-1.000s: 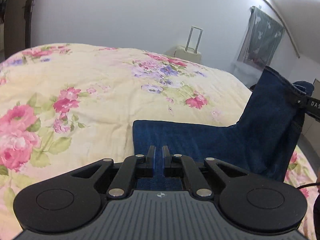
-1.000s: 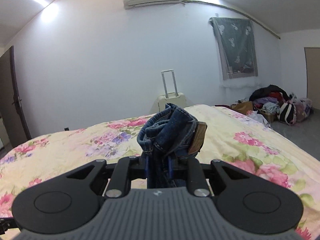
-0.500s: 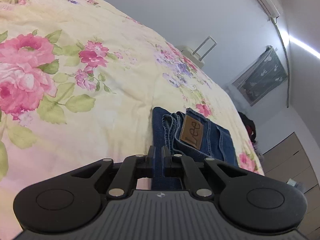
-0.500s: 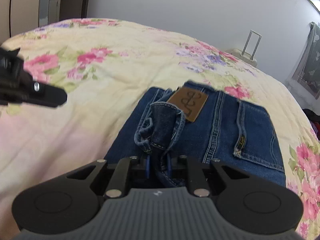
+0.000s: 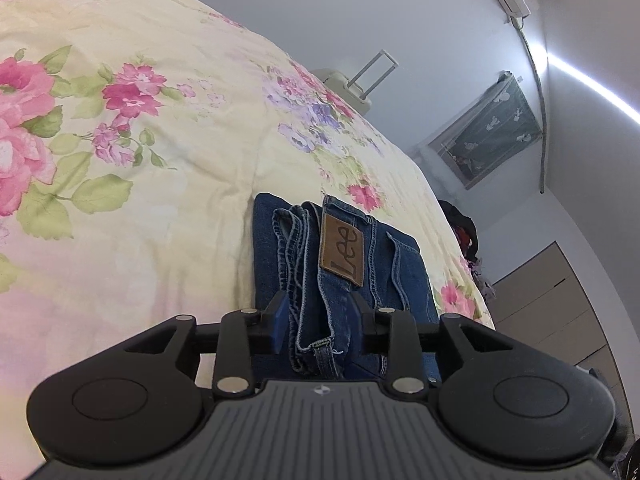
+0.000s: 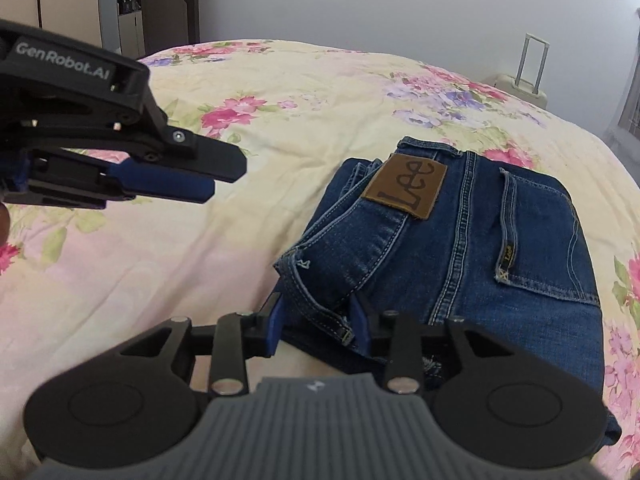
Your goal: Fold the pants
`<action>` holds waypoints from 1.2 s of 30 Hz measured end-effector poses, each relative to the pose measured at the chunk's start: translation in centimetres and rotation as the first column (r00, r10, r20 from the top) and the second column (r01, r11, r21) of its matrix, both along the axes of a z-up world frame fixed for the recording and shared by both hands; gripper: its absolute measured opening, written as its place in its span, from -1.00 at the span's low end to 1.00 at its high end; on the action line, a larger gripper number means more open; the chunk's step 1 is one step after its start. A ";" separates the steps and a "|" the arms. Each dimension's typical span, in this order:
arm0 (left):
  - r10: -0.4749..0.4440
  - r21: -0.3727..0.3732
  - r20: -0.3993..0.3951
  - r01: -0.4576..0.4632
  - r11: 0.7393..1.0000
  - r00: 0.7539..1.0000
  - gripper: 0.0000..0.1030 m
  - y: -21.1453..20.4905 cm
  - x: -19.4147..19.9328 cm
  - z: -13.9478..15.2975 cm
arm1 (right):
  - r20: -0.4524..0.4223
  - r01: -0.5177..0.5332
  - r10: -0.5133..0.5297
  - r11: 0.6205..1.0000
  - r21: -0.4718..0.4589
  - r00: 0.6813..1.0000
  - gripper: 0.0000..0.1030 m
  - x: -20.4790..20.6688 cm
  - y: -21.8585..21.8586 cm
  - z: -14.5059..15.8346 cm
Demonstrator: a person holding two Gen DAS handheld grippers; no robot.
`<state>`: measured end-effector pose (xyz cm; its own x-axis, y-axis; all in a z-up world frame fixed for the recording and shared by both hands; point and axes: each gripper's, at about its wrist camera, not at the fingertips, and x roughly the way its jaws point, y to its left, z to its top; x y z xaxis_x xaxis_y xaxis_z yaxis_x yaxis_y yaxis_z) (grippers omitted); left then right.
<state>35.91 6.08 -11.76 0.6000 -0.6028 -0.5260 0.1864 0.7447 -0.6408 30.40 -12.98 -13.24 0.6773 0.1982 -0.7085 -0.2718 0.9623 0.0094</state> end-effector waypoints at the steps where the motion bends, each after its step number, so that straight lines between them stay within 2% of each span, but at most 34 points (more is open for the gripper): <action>1: -0.013 0.009 0.007 0.013 1.000 1.000 -0.20 -0.6 0.2 -0.1 | -0.009 0.005 -0.005 0.999 0.042 1.000 -0.43 -0.2 -0.7 0.3; 2: -0.021 0.016 0.010 0.021 1.000 1.000 -0.17 -1.0 0.4 -0.2 | -0.039 0.002 0.002 0.995 0.100 0.999 -0.54 -0.1 -1.4 0.5; 3: -0.025 0.023 0.009 0.025 0.999 1.000 -0.11 -1.5 0.7 -0.4 | -0.075 0.004 0.009 0.986 0.168 0.997 -0.54 -0.2 -2.2 0.6; 4: -0.021 0.028 0.011 0.021 0.999 1.000 -0.10 -2.0 1.1 -0.5 | -0.073 0.016 -0.002 0.981 0.193 0.997 -0.54 -0.6 -2.7 0.9; 5: -0.019 0.030 0.018 0.018 0.999 1.000 -0.08 -2.4 1.4 -0.5 | -0.048 0.031 -0.022 0.982 0.186 0.999 -0.52 -1.1 -3.2 1.3; 7: -0.023 0.041 0.030 0.021 0.999 0.999 0.09 -3.1 2.4 -0.6 | -0.004 0.056 -0.057 0.978 0.201 0.998 -0.52 -1.8 -4.8 2.4; 12: -0.020 0.105 0.001 0.020 0.994 1.000 0.13 -4.5 6.2 -1.4 | 0.063 0.185 -0.207 0.949 0.255 0.976 -0.38 -1.7 -11.1 3.8; 15: -0.029 0.165 0.007 0.027 0.986 1.000 0.17 -5.9 8.5 -2.1 | 0.045 0.275 -0.297 0.925 0.263 0.954 -0.37 -0.1 -15.8 3.0; 17: -0.039 0.192 0.020 0.034 0.981 0.999 0.18 -6.7 9.9 -2.8 | 0.021 0.337 -0.358 0.896 0.290 0.933 -0.37 0.6 -18.6 2.1; 18: -0.054 0.204 0.022 0.048 0.978 0.998 0.09 -7.0 10.5 -3.2 | 0.008 0.365 -0.386 0.878 0.311 0.922 -0.37 1.0 -20.0 1.6; 19: -0.069 0.214 0.025 0.062 0.975 0.997 -0.14 -7.2 10.9 -3.5 | 0.001 0.385 -0.408 0.864 0.325 0.913 -0.37 1.2 -21.2 1.2; 21: -0.077 0.237 0.037 0.066 0.969 0.996 -0.26 -7.4 11.7 -4.2 | 0.002 0.410 -0.436 0.847 0.339 0.900 -0.37 1.4 -22.8 0.5; 27: -0.148 0.162 0.018 0.143 0.976 0.989 -0.28 -6.3 13.1 -5.2 | 0.008 0.447 -0.485 0.811 0.379 0.874 -0.37 1.7 -25.3 -1.5; 29: -0.165 0.089 -0.012 0.166 0.982 0.986 -0.27 -5.9 13.6 -5.7 | 0.011 0.457 -0.502 0.795 0.398 0.865 -0.37 1.9 -25.7 -2.1; 31: -0.132 0.041 -0.040 0.134 0.990 0.990 -0.15 -5.9 14.0 -6.5 | 0.015 0.458 -0.508 0.788 0.412 0.861 -0.37 1.9 -25.8 -2.5; 34: -0.108 0.013 -0.053 0.109 0.994 0.993 -0.16 -5.8 14.1 -7.4 | 0.026 0.450 -0.505 0.790 0.416 0.863 -0.37 1.8 -25.7 -3.0; 36: -0.092 -0.053 -0.083 0.087 0.995 0.992 -0.23 -5.2 14.3 -8.0 | 0.033 0.449 -0.505 0.793 0.412 0.862 -0.37 1.6 -25.7 -3.1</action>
